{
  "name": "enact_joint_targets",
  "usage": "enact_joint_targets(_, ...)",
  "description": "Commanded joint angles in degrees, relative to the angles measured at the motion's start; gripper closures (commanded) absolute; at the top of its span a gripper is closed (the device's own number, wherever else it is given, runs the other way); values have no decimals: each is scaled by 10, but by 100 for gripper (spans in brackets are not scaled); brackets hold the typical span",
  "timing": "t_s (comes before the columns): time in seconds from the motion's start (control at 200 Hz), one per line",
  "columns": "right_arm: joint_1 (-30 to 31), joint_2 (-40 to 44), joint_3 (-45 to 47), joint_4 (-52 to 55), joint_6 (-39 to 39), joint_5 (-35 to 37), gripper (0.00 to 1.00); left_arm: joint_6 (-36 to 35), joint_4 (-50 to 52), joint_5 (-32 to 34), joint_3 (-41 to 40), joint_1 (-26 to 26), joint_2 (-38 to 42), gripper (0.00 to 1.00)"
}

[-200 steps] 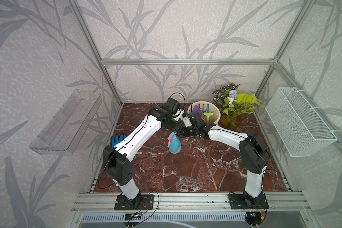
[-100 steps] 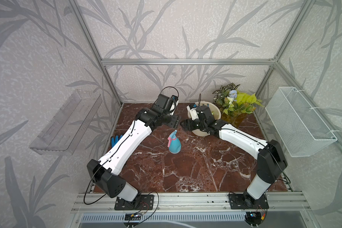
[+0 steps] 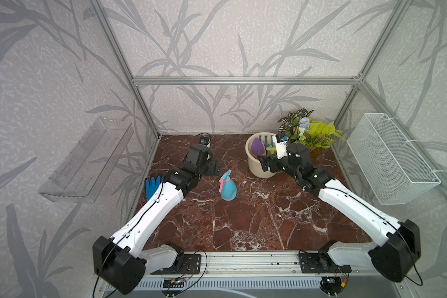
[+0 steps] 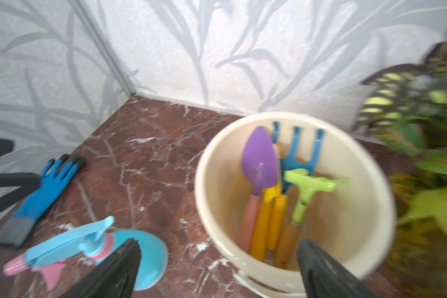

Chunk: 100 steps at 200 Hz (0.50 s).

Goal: Organize the gardening tools
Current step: Reset both arms

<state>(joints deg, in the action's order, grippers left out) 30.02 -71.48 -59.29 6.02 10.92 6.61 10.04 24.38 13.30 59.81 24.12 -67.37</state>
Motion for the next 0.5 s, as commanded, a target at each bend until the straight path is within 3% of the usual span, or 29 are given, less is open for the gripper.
enact_joint_targets(0.0,-42,36,83,-68,-39,105,1,-4,-181,87,-95,-19,32,0)
enact_joint_targets(0.22,-135,50,253,-215,-42,222,1,-45,-415,155,-262,-91,25,0)
enact_joint_targets(0.37,-184,-1,324,-316,-40,288,1,-33,-500,148,-291,-147,-57,0)
enact_joint_targets(0.495,-205,-84,373,-480,-67,276,1,-63,-571,145,-295,-157,-123,0)
